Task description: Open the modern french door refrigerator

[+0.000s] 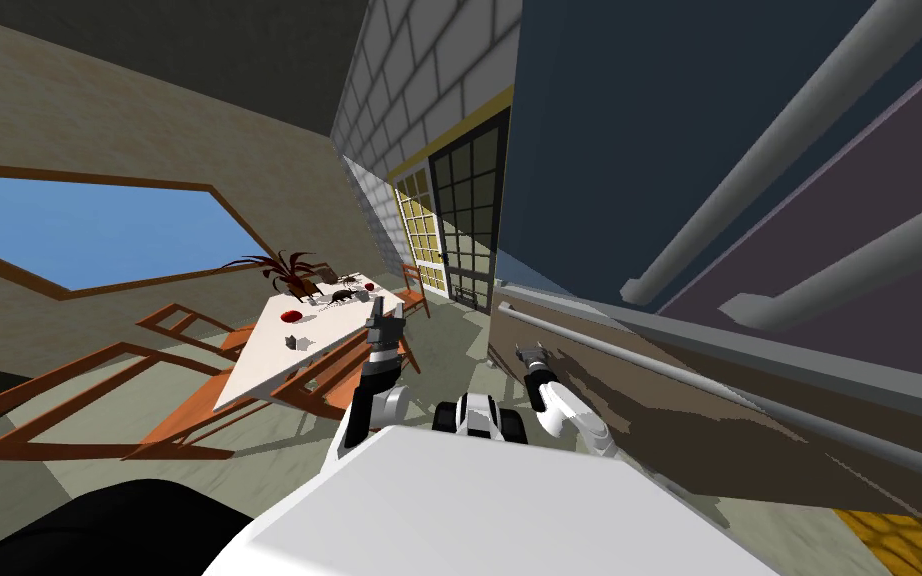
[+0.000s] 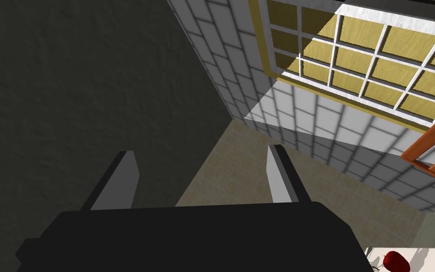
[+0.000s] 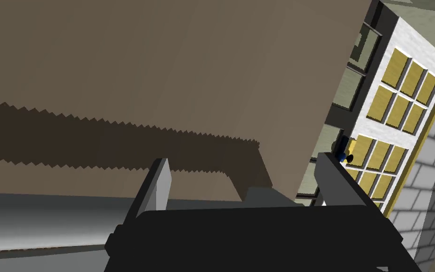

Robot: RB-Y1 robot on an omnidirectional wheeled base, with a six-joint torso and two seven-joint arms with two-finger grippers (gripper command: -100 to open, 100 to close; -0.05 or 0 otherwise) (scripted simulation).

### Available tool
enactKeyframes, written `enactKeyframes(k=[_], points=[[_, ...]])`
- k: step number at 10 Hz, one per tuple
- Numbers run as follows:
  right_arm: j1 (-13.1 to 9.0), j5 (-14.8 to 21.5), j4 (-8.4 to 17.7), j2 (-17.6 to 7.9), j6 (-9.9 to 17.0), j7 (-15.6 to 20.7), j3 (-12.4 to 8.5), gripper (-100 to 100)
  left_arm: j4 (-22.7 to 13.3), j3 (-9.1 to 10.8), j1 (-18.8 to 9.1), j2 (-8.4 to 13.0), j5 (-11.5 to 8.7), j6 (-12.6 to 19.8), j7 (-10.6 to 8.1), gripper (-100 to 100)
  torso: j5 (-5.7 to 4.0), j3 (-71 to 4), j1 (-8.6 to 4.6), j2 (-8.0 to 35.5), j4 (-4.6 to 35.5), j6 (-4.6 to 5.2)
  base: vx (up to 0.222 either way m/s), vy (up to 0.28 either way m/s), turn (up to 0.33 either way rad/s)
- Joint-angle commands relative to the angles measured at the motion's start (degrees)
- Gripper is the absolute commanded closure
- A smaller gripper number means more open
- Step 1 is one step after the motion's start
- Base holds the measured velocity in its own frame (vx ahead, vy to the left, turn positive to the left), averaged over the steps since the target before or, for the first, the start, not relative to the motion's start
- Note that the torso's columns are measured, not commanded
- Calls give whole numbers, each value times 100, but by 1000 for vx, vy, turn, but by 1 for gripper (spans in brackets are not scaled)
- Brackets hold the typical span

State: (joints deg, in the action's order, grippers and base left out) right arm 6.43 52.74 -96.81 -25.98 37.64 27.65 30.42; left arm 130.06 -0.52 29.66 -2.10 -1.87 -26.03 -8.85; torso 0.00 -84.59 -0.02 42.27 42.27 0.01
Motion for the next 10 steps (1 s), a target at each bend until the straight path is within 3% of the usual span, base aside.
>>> enactKeyframes(k=[1,2,3,4,5,10], points=[[-162,279,276,-92,411,173,163,-100,0,0,0,0,0,0,0,0,0,1,7,0,1,-2,53,97,22],[-289,511,509,-190,586,310,290,-100,0,0,0,0,0,0,0,0,-1,6,-5,9,3,1,65,103,34],[-289,511,509,-190,696,310,290,-100,0,0,0,0,0,0,0,0,-2,4,0,3,2,-1,52,94,25],[-412,737,738,-287,902,443,414,-100,0,0,0,0,0,0,0,0,-1,4,-2,6,2,0,67,121,49],[-412,737,738,-287,974,443,414,-100,0,0,0,0,0,0,0,0,1,1,9,0,1,-1,54,103,17],[-757,1365,1377,-564,1711,814,759,-100,0,0,0,0,0,0,0,0,-2,2,-5,3,1,0,55,90,32]])
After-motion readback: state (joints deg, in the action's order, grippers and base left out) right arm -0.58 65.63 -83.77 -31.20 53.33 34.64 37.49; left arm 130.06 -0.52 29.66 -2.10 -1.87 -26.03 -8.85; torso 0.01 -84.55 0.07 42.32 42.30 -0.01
